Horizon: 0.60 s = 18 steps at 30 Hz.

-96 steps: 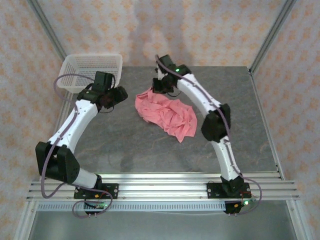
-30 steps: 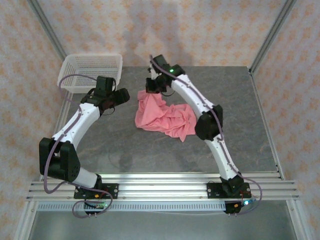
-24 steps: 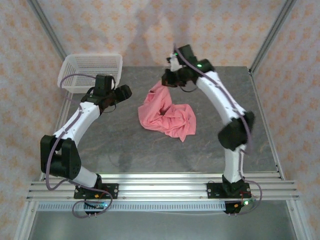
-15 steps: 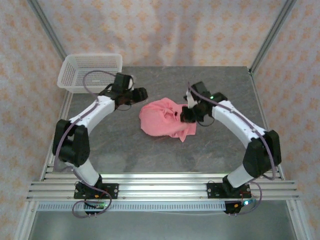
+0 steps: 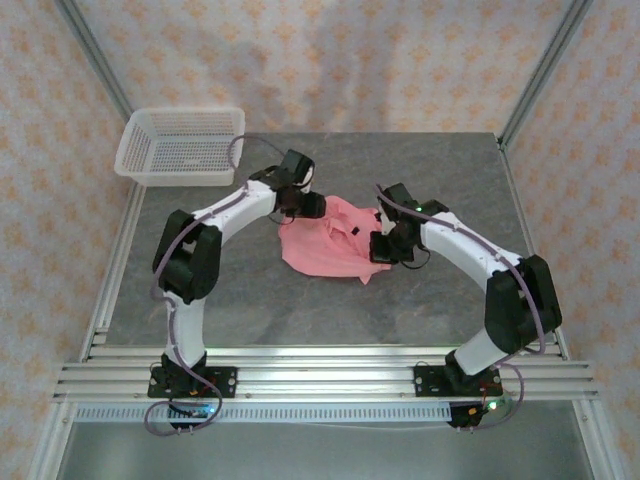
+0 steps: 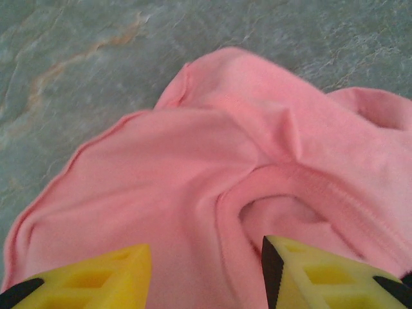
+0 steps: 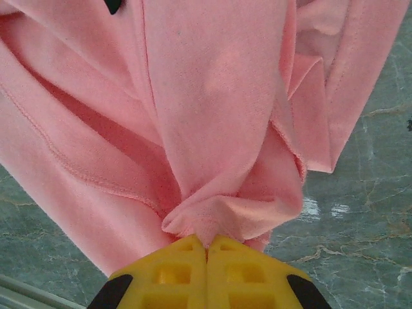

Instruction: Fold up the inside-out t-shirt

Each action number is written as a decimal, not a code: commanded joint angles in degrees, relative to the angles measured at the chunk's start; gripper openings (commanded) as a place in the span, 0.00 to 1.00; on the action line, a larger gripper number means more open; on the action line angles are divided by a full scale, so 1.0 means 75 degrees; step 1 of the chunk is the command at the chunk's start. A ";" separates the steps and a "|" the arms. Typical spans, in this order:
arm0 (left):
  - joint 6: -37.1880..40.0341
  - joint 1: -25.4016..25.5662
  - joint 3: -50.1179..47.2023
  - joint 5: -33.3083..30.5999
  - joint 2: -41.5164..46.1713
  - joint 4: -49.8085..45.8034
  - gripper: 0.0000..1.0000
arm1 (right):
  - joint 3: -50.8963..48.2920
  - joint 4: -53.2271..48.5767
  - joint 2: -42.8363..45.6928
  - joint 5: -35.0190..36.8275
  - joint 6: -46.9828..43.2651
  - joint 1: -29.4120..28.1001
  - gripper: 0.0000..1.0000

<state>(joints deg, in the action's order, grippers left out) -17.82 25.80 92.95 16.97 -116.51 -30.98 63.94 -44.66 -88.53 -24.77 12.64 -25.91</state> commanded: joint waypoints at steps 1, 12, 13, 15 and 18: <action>0.0252 0.0131 0.0667 -0.0501 -0.0478 -0.0943 0.50 | 0.0130 0.0046 0.0063 0.0257 0.0151 0.0033 0.00; -0.0825 0.0216 0.3087 -0.1359 -0.2409 -0.1726 0.63 | 0.0345 -0.0076 -0.0030 0.0130 0.0171 0.0032 0.00; -0.1050 0.0216 0.3071 -0.1366 -0.2435 -0.1579 0.63 | 0.0334 -0.0081 0.0010 0.0150 0.0169 0.0033 0.00; -0.1347 0.0216 0.3050 -0.1346 -0.2468 -0.1300 0.63 | 0.0296 -0.0059 0.0048 0.0174 0.0191 0.0032 0.00; -0.1640 0.0215 0.3153 -0.1355 -0.2534 -0.1100 0.53 | 0.0230 0.0036 0.0097 0.0175 0.0306 0.0033 0.00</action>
<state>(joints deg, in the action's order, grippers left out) -26.04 27.38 114.10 9.43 -135.57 -39.79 64.73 -44.49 -88.62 -24.60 13.82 -25.91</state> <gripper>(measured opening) 0.562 0.040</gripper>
